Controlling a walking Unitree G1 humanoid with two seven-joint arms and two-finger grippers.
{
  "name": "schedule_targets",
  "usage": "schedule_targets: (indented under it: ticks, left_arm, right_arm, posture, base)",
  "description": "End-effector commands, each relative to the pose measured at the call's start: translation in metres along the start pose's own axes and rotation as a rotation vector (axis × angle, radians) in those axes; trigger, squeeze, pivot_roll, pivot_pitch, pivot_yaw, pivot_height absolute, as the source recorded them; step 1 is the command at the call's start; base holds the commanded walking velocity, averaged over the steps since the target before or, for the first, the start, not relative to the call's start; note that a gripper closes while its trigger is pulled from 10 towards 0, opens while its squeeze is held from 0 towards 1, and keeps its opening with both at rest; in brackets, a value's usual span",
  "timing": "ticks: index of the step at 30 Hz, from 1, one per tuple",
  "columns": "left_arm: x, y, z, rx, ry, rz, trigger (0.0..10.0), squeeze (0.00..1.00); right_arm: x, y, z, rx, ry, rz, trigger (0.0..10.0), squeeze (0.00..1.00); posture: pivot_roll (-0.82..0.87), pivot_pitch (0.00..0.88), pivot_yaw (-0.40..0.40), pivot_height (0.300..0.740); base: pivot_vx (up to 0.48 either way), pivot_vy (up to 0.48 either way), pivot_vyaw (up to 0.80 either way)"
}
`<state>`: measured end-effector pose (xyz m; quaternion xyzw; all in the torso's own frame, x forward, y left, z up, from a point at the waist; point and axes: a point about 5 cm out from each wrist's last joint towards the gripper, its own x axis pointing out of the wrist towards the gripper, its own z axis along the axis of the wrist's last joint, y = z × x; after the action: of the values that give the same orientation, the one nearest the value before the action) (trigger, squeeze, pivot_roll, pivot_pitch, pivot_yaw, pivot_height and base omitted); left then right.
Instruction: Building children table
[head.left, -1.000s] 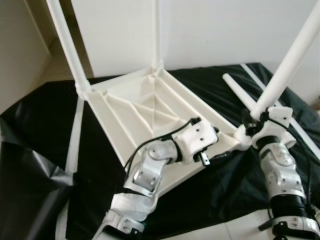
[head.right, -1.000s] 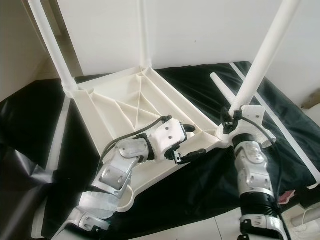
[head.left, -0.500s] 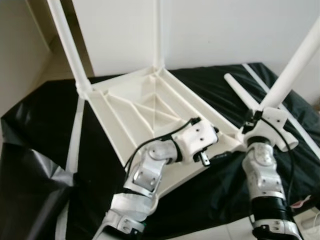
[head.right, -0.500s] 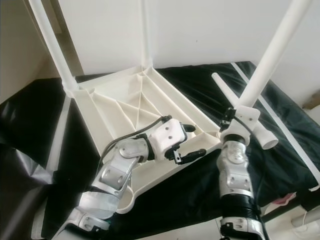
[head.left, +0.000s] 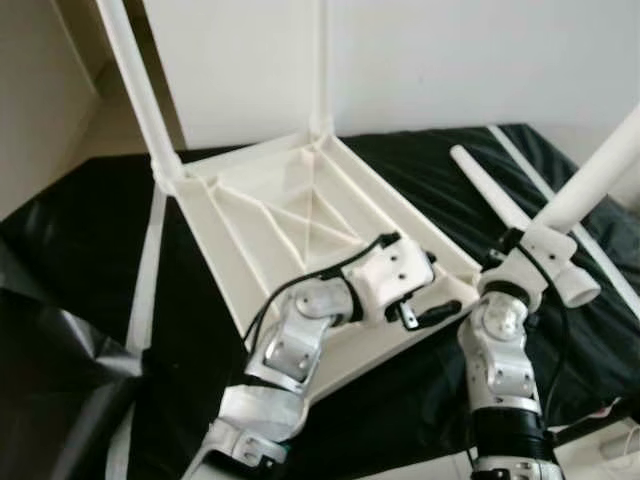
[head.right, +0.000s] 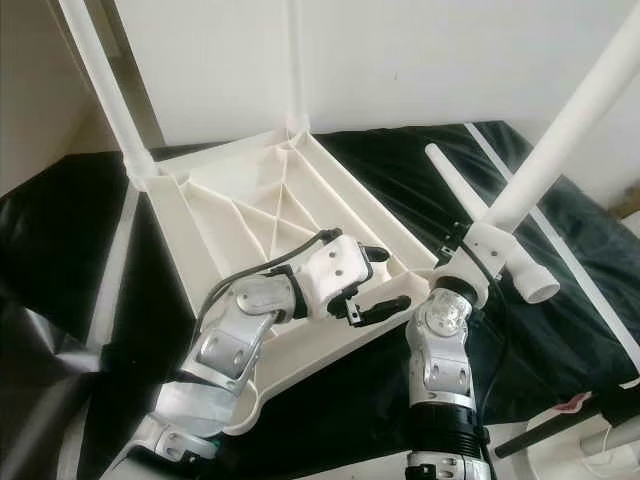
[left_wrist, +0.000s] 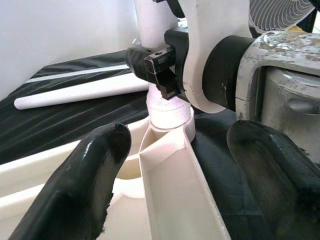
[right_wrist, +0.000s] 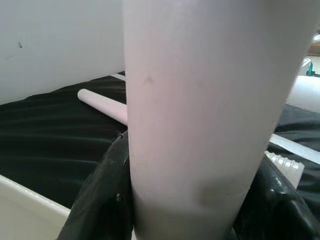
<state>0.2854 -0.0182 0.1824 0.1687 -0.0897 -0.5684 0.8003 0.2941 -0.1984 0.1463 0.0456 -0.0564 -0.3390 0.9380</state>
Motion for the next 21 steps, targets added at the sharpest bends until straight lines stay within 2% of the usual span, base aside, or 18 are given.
schedule_targets:
  ticks: [1, 6, 8, 11, 15, 21]
  left_arm:
    - [0.004, 0.007, 0.008, -0.012, -0.035, 0.208, 10.0, 0.00]
    - [0.004, 0.007, 0.008, -0.013, -0.036, 0.207, 10.0, 0.00]
    - [0.007, 0.006, 0.009, -0.015, -0.043, 0.204, 10.0, 0.00]
    - [0.007, 0.006, 0.010, -0.015, -0.044, 0.203, 10.0, 0.00]
    - [0.008, 0.005, 0.010, -0.017, -0.048, 0.198, 10.0, 0.00]
    - [0.008, 0.003, 0.012, -0.015, -0.051, 0.195, 10.0, 0.00]
  right_arm:
    - [-0.011, -0.018, -0.043, -0.103, 0.209, -0.069, 10.0, 0.00]
    - [-0.008, -0.020, -0.042, -0.101, 0.212, -0.096, 10.0, 0.00]
    - [0.008, -0.023, -0.040, -0.095, 0.246, -0.156, 10.0, 0.00]
    - [0.010, -0.024, -0.040, -0.094, 0.253, -0.165, 10.0, 0.00]
    - [0.022, -0.019, -0.033, -0.057, 0.267, -0.171, 10.0, 0.00]
    - [0.026, -0.012, -0.029, -0.085, 0.259, -0.145, 10.0, 0.00]
  posture:
    - [-0.06, 0.000, 0.000, 0.740]
    - [-0.06, 0.000, 0.000, 0.740]
    - [-0.07, 0.000, 0.000, 0.740]
    - [-0.07, 0.000, 0.000, 0.740]
    - [-0.07, 0.000, 0.002, 0.740]
    - [-0.07, 0.000, 0.000, 0.740]
  base:
    - [0.000, 0.000, 0.00]
    - [0.000, 0.000, 0.00]
    - [0.000, 0.000, 0.00]
    - [0.000, 0.000, 0.00]
    - [0.000, 0.000, 0.00]
    - [0.000, 0.000, 0.00]
